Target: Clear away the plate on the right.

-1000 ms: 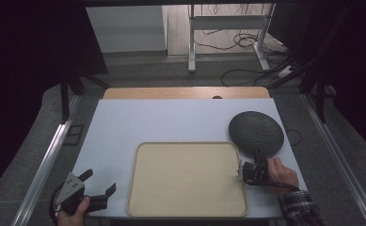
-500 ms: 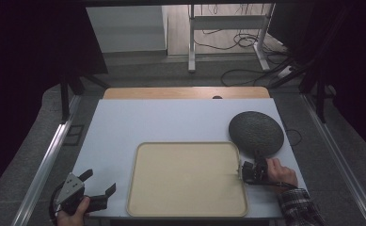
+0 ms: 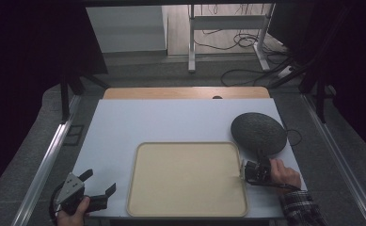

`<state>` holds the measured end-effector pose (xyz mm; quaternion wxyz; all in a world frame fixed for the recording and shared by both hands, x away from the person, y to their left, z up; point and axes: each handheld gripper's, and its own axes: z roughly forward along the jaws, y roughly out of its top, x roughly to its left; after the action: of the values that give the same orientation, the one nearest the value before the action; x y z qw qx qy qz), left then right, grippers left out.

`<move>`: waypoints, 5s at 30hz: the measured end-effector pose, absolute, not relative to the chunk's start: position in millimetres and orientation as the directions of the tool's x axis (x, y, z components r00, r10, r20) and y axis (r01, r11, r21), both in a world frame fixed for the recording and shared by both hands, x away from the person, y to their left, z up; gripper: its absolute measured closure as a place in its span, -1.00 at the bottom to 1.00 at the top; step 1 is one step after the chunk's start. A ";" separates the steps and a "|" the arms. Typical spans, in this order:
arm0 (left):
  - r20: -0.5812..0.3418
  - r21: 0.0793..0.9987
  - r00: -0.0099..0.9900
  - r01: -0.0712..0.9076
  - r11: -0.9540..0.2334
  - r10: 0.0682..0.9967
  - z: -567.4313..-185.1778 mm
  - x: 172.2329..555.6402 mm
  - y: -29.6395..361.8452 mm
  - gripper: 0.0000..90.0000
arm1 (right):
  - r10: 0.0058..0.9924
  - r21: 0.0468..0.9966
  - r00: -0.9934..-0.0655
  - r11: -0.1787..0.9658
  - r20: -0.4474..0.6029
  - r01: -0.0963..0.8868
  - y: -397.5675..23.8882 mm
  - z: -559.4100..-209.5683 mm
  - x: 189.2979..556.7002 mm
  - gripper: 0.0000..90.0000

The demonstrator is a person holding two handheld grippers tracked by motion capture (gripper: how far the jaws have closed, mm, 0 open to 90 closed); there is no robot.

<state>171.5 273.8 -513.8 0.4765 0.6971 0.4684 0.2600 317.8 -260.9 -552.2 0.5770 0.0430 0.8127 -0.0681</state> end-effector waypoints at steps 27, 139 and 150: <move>-0.085 0.909 0.422 0.405 -0.103 0.902 -513.8 172.0 273.6 -1.00 | -0.028 -0.047 -0.343 0.998 -0.939 0.047 -255.6 -530.6 278.1 0.86; -0.087 0.910 0.422 0.403 -0.101 0.903 -514.0 171.9 273.9 -1.00 | -0.168 0.011 -0.412 0.917 -0.895 -0.399 -115.5 -548.0 179.0 0.90; -0.088 0.910 0.422 0.403 -0.100 0.902 -514.0 171.9 274.1 -1.00 | -0.169 0.036 -0.485 0.922 -0.858 -0.386 -114.4 -552.3 181.5 0.77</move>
<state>171.9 274.1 -514.0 0.4785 0.6944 0.4700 0.2606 181.5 -114.4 -552.3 0.4805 -0.1624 0.8544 0.1126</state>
